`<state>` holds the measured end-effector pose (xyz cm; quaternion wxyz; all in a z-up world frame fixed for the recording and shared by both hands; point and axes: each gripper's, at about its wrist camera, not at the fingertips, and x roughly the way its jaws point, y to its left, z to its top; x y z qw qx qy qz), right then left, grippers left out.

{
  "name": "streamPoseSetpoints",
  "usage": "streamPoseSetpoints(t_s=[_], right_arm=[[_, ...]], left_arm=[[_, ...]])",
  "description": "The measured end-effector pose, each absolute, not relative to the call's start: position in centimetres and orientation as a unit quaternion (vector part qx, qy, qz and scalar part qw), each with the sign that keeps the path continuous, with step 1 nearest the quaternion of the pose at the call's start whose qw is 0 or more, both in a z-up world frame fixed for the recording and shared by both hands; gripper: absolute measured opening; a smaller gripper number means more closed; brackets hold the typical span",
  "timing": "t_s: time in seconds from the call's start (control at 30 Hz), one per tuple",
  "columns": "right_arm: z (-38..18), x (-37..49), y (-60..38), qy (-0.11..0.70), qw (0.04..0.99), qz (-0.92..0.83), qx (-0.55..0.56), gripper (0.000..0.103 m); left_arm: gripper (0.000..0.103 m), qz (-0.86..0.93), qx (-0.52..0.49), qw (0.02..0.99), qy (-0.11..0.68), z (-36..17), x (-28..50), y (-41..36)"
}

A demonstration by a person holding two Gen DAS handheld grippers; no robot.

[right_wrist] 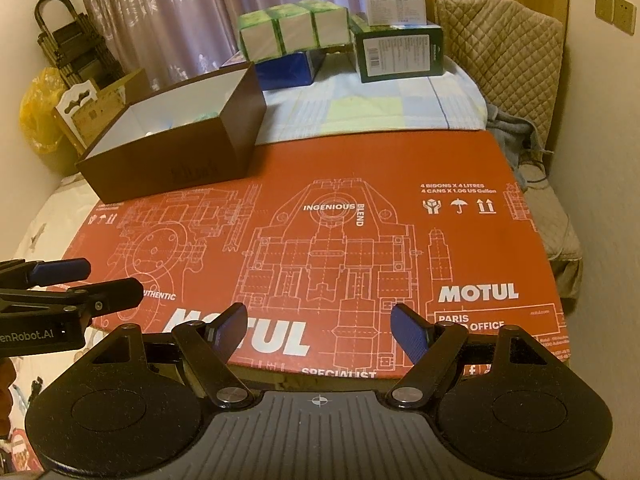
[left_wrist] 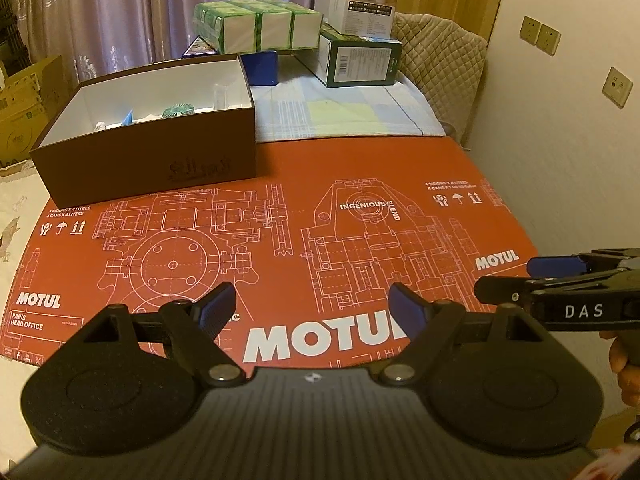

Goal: Organize rigid objects

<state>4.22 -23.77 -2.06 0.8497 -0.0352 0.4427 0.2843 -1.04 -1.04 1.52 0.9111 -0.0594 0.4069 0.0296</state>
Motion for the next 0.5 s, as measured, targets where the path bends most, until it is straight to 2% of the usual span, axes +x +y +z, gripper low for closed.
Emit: streamPoseSetpoints(t_s=[0.5], right_arm=[[-2.44, 4.82, -23.24, 0.448, 0.846, 0.287, -0.038, 0.076]], left_arm=[[0.081, 0.033, -0.061, 0.909, 0.410, 1.20, -0.66, -0.86]])
